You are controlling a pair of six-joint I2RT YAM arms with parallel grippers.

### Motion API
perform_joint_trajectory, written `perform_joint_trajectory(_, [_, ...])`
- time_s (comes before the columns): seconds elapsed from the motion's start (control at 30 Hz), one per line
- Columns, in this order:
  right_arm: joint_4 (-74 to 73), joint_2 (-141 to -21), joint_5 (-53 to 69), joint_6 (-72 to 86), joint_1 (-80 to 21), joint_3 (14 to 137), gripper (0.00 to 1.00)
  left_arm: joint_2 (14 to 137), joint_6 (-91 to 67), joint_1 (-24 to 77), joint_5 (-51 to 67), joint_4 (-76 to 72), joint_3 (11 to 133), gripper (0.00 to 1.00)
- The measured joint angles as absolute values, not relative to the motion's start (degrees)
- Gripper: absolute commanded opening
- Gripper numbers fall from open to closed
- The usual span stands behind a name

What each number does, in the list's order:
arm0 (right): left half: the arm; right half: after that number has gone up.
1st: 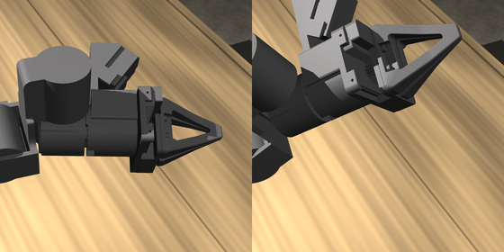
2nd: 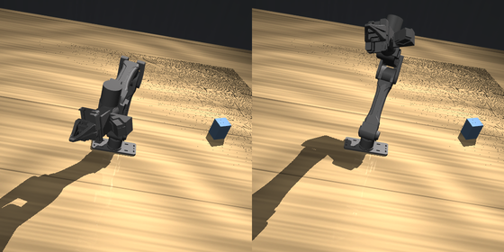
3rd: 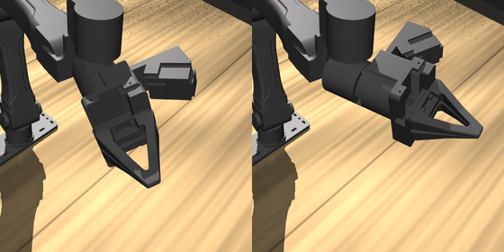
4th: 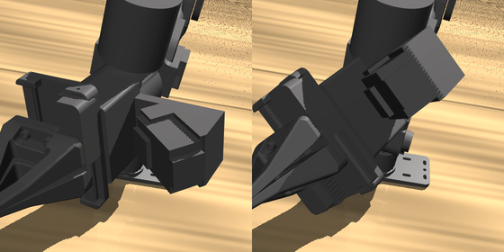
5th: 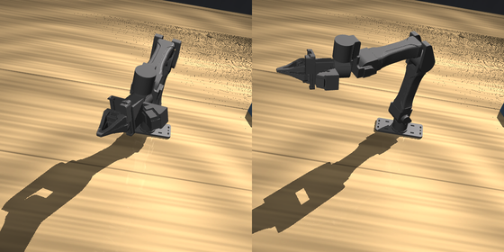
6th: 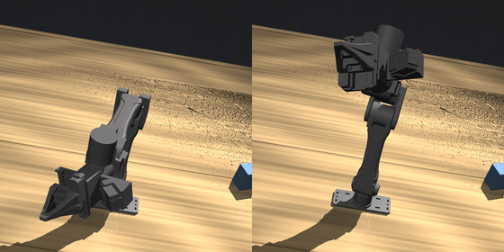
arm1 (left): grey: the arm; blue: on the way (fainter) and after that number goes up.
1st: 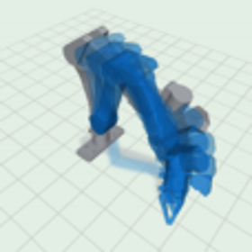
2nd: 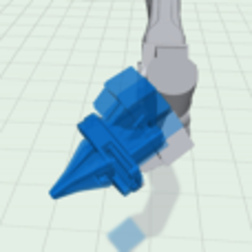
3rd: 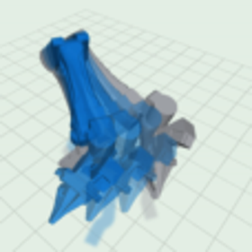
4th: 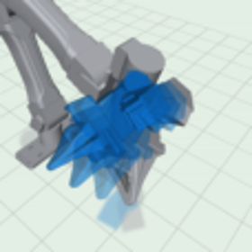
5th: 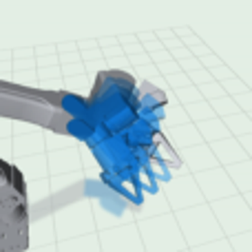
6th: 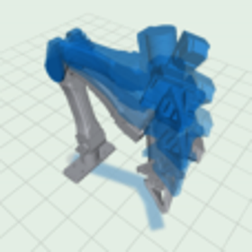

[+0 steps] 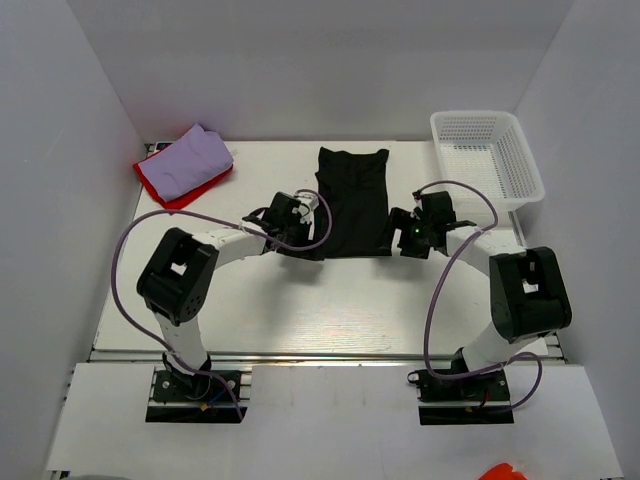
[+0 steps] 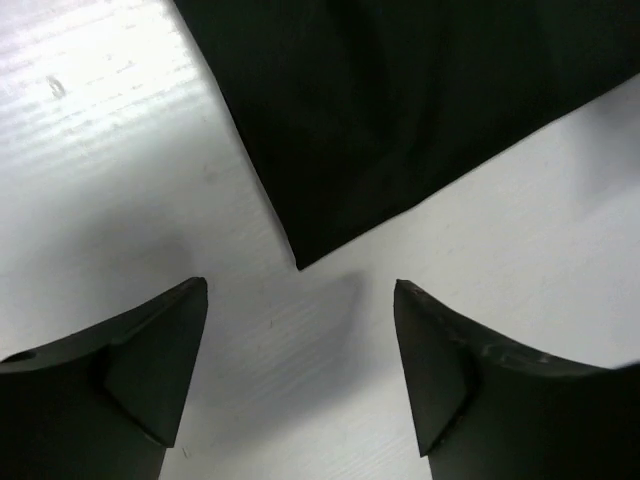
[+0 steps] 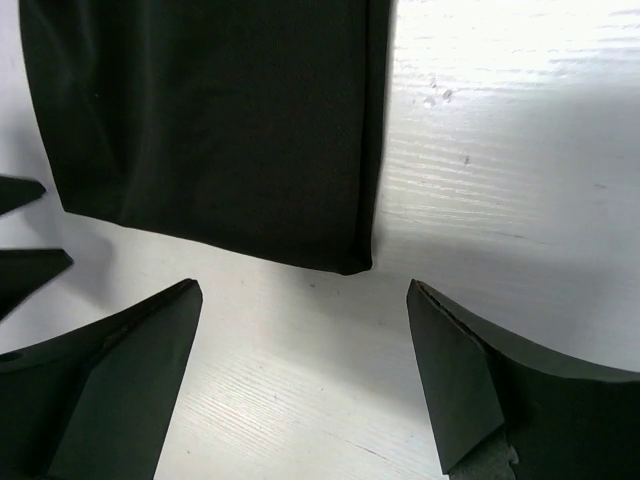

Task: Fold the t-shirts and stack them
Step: Grab one side of the 2/3 rectangular tshirt with both arms

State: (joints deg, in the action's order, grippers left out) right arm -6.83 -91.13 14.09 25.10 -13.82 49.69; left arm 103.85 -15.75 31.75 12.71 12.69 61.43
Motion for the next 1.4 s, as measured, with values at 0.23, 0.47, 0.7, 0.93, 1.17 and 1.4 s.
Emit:
perform_joint_trajectory(0.23, [-5.06, -95.29, 16.75, 26.57, -13.47, 49.65, 0.76, 106.56, -16.64, 32.12, 12.49, 11.16, 63.42, 0.66])
perform_joint_trajectory(0.47, [-1.61, -97.19, 17.32, 28.16, -12.73, 48.97, 0.41, 109.27, -16.91, 32.6, 12.86, 9.91, 65.76, 0.47])
perform_joint_trajectory(0.7, [0.75, -97.8, 17.58, 29.26, -12.43, 47.11, 0.07, 110.59, -17.1, 32.6, 13.06, 8.08, 65.76, 0.02])
perform_joint_trajectory(0.93, [5.08, -96.82, 18.15, 29.34, -12.4, 44.14, 0.0, 111.55, -17.47, 32.58, 15.27, 4.8, 65.47, 0.0])
perform_joint_trajectory(1.17, [2.2, -88.2, 19.16, 26.52, -12.53, 38.0, 0.0, 101.06, -19.03, 33.12, 15.88, 0.97, 51.27, 0.0])
perform_joint_trajectory(1.4, [-6.09, -73.23, 24.43, 23.22, -13.32, 30.28, 0.0, 87.61, -21.02, 36.82, 19.4, 6.72, 42.98, 0.0])
